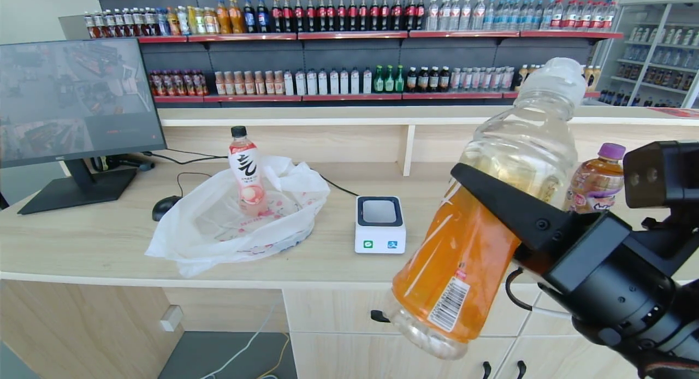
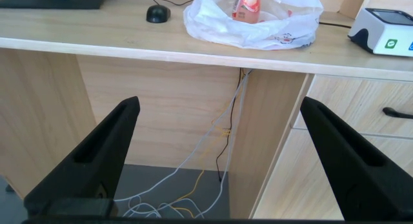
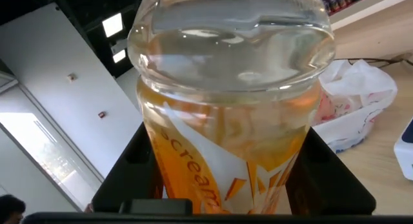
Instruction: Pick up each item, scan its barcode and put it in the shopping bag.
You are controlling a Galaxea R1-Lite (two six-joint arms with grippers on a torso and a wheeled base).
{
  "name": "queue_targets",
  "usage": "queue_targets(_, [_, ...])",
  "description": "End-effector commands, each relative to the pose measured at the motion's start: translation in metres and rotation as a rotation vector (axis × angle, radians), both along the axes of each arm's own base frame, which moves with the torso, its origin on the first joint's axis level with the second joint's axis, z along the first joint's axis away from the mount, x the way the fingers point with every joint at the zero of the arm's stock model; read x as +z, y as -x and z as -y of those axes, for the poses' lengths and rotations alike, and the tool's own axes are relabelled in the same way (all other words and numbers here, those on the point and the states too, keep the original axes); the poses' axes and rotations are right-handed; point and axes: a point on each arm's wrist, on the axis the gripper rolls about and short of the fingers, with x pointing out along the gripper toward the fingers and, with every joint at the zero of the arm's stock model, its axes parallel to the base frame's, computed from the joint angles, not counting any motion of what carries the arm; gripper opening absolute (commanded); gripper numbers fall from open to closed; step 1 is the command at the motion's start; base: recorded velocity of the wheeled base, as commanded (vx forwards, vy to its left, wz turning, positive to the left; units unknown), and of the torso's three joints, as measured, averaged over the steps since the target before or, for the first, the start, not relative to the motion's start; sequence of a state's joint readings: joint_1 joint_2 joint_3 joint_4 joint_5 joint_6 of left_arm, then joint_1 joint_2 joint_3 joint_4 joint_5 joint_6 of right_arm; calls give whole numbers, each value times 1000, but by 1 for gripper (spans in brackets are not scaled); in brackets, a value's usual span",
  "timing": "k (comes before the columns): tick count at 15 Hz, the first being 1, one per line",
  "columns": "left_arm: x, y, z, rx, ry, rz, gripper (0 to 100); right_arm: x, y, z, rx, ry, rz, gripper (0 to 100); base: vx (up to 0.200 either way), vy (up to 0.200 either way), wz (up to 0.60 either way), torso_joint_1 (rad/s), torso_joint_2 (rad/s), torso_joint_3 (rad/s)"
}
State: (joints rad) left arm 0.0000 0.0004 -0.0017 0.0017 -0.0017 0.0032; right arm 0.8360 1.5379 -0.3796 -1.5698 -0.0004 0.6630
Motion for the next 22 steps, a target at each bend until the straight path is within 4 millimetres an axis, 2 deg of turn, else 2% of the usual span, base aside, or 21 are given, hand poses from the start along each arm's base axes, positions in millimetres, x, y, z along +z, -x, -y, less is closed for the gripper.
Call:
queue_targets(1, [0, 0, 0, 0, 0, 0, 100, -9, -1, 1, -8, 38, -17, 0, 0, 0, 0, 0, 0, 0])
queue_targets(6, [0, 0, 0, 0, 0, 0, 100, -27, -19, 11, -130, 239, 80, 0, 0, 0, 0, 0, 0, 0])
queue_targets(9, [0, 0, 0, 0, 3, 0, 100, -40, -28, 24, -246, 388, 134, 0, 0, 0, 0, 0, 0, 0])
queue_targets(13, [0, 0, 0, 2, 3, 0, 100, -47, -47, 47, -490, 548, 172, 0, 0, 0, 0, 0, 0, 0])
queue_targets(15, [0, 0, 0, 0, 3, 0, 100, -46, -57, 61, -613, 684, 257, 0, 0, 0, 0, 0, 0, 0])
queue_targets(19, [0, 0, 0, 0, 3, 0, 100, -43, -57, 63, -632, 700, 280, 0, 0, 0, 0, 0, 0, 0])
queue_targets(22, [0, 0, 0, 0, 3, 0, 100, -46, -58, 62, -631, 720, 280, 0, 0, 200, 0, 1, 4, 4])
